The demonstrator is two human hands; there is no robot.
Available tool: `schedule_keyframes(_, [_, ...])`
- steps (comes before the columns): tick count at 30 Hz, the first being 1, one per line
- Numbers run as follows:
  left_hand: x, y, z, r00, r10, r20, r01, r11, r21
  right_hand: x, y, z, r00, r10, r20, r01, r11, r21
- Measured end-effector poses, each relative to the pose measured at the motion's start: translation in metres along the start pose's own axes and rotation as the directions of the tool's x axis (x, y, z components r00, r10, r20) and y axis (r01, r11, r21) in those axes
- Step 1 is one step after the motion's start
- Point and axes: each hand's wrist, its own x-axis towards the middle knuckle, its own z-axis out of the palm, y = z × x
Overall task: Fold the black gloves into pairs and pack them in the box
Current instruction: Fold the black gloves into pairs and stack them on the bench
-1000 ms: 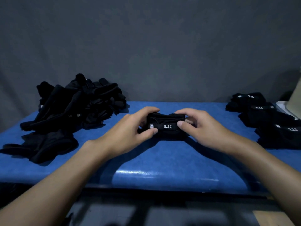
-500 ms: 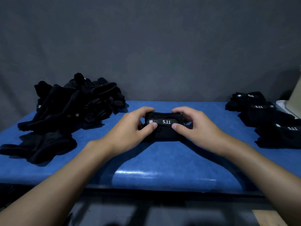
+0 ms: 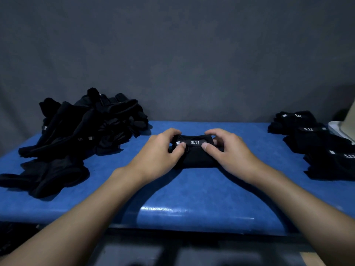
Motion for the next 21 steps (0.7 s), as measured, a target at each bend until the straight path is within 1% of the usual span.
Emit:
schedule_keyframes(5, [-0.003, 0.000, -0.005, 0.988, 0.130, 0.079, -0.133, 0.990, 0.041, 0.005, 0.000, 0.000, 1.000, 0.018, -0.011, -0.018, 0.998, -0.057])
schedule_keyframes(8, [-0.003, -0.002, -0.006, 0.985, 0.136, 0.104, -0.143, 0.987, 0.068, 0.006, 0.001, -0.001, 1.000, 0.020, -0.018, -0.020, 0.999, -0.028])
schedule_keyframes(11, [-0.002, -0.003, -0.005, 0.986, 0.130, 0.105, -0.141, 0.985, 0.099, 0.004, 0.002, -0.001, 0.998, -0.067, -0.017, 0.066, 0.997, -0.047])
schedule_keyframes(13, [-0.002, -0.003, -0.004, 0.986, 0.126, 0.111, -0.139, 0.983, 0.118, 0.001, 0.003, -0.002, 0.988, -0.153, 0.027, 0.155, 0.984, -0.086])
schedule_keyframes(15, [-0.001, -0.004, -0.004, 0.986, 0.113, 0.120, -0.130, 0.981, 0.143, -0.001, 0.004, -0.003, 0.978, -0.196, 0.078, 0.204, 0.972, -0.114])
schedule_keyframes(19, [-0.001, -0.007, -0.006, 0.983, 0.100, 0.152, -0.129, 0.973, 0.193, -0.005, 0.006, -0.007, 0.973, -0.162, 0.166, 0.200, 0.947, -0.250])
schedule_keyframes(21, [-0.001, -0.008, -0.007, 0.977, 0.096, 0.189, -0.139, 0.964, 0.225, -0.007, 0.007, -0.009, 0.971, -0.145, 0.191, 0.191, 0.948, -0.255])
